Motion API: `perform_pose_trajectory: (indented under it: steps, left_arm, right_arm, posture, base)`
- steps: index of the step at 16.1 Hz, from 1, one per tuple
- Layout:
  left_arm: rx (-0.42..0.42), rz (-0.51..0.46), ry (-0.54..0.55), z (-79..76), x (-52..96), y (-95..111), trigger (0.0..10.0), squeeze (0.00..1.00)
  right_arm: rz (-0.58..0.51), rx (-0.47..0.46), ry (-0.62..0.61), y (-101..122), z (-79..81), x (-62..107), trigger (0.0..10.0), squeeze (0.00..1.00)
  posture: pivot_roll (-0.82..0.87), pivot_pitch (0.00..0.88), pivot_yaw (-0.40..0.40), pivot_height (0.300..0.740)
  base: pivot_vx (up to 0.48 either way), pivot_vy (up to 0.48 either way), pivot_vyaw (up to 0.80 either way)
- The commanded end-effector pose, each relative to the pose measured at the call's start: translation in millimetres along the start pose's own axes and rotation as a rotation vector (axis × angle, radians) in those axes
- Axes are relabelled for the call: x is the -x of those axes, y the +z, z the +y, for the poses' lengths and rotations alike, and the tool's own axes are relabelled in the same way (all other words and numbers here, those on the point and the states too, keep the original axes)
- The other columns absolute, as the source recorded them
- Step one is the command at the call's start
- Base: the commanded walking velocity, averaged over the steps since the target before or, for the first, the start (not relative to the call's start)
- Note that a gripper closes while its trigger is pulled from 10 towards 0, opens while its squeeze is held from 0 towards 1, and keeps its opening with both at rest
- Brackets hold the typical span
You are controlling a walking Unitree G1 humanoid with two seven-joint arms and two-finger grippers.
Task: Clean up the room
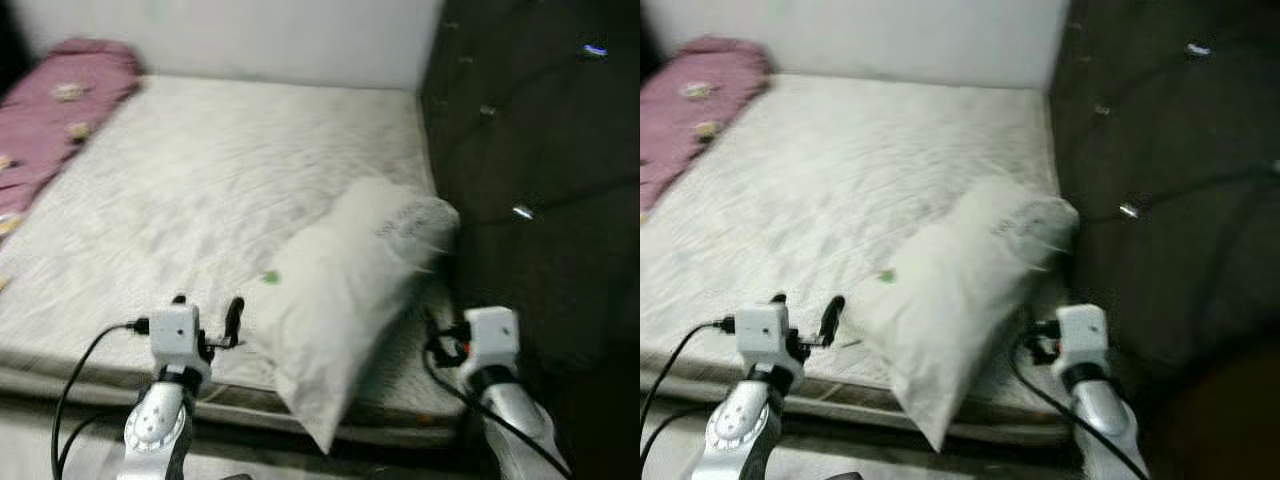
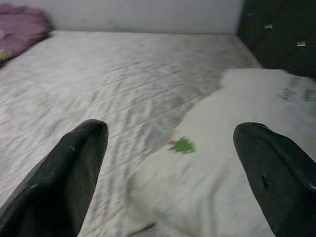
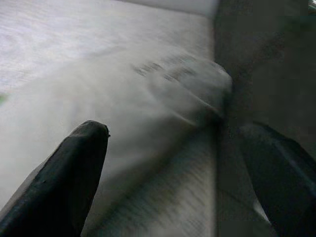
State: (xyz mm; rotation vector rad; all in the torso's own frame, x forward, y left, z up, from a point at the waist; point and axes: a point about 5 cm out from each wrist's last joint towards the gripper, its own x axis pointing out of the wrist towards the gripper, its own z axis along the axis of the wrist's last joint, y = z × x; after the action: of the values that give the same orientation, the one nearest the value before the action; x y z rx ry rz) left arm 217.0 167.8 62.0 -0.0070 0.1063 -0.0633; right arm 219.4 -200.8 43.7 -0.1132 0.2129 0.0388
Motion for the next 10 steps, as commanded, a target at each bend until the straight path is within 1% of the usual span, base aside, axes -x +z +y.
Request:
perform_pose_trajectory:
  steps: [1, 3, 4, 5, 7, 8, 10]
  left_arm:
    - [0.0, 0.014, 0.008, 3.4, 0.2, -1, 10.0, 0.0]
    - [0.005, 0.012, 0.001, 2.5, -0.7, 0, 10.0, 0.0]
    - [-0.028, -0.005, 0.016, 1.5, -3.9, 3, 10.0, 0.0]
    - [-0.02, -0.009, 0.016, 0.7, -4.7, 4, 10.0, 0.0]
    - [-0.01, -0.037, 0.015, -3.7, -9.3, 10, 10.0, 0.0]
    - [-0.011, -0.046, 0.006, -4.9, -10.2, 12, 10.0, 0.0]
    - [-0.023, -0.047, 0.011, -1.0, -9.4, 13, 10.0, 0.0]
  right_arm:
    - [0.003, -0.009, -0.02, 0, -3.3, 1.3, 10.0, 0.0]
    - [0.007, -0.011, -0.02, -2, -1.6, 1.8, 10.0, 0.0]
    - [-0.027, -0.023, -0.016, 6, 2.7, -1.8, 10.0, 0.0]
    - [-0.038, -0.027, -0.018, 8, 3.5, -3.0, 10.0, 0.0]
    - [-0.086, -0.023, 0.012, 20, 9.3, -8.3, 10.0, 0.0]
    - [-0.095, -0.021, 0.028, 23, 10.0, -8.6, 10.0, 0.0]
    - [-0.091, -0.011, 0.042, 21, 9.1, -7.6, 10.0, 0.0]
  posture:
    - [-0.03, 0.086, 0.037, 0.74]
    - [-0.03, 0.078, 0.042, 0.74]
    - [-0.03, 0.067, 0.039, 0.74]
    - [-0.03, 0.067, 0.039, 0.74]
    - [-0.03, 0.071, 0.022, 0.74]
    - [-0.03, 0.078, 0.016, 0.74]
    - [-0.03, 0.09, 0.013, 0.74]
  base:
    - [0.0, 0.0, -0.8]
    - [0.0, 0.0, -0.8]
    - [0.0, 0.0, -0.63]
    - [0.0, 0.0, 0.0]
    - [0.0, 0.0, 0.0]
    - [0.0, 0.0, 0.0]
    - [0.0, 0.0, 0.0]
